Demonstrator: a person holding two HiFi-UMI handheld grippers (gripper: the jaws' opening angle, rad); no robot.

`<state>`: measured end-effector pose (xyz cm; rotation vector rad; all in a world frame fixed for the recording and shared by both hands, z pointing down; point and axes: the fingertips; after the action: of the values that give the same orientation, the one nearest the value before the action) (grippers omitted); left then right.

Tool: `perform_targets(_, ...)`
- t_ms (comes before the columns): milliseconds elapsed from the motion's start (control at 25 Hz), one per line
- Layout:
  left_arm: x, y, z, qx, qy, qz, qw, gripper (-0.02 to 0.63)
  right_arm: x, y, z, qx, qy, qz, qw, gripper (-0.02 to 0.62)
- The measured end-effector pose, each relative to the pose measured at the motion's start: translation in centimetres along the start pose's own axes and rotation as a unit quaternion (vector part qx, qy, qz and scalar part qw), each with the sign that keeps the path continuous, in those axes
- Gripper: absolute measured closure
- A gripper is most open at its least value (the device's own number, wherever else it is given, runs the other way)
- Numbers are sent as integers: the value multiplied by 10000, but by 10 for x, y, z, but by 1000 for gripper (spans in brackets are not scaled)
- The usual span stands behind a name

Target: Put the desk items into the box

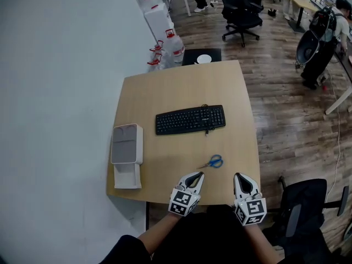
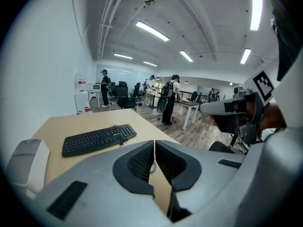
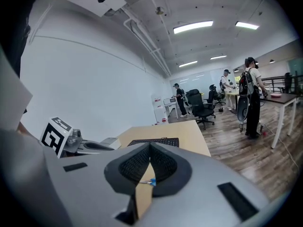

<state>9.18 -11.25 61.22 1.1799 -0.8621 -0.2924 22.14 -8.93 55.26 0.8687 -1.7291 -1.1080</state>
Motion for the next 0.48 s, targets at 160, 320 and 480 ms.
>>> perform_targets(160,33,11,9,397,228,446,9980,589,5,0,-12,146,70,55,9999,536)
perform_targets(320,62,32,9,530,500,866,9936,589,7,-9,-18,166,92,-8,9998,537)
perform_targets(480,92,62,10,681,680,1363,9860,586,12,-6,-30,212,165,22,9996,536)
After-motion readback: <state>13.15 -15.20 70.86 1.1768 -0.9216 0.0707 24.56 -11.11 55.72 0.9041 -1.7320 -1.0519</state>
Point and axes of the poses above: the fingertips, and each gripper's own axes: x forward along the fingers, z to its left, y out of its underside, and after that the axes turned 3 degrees about -z, right-handed
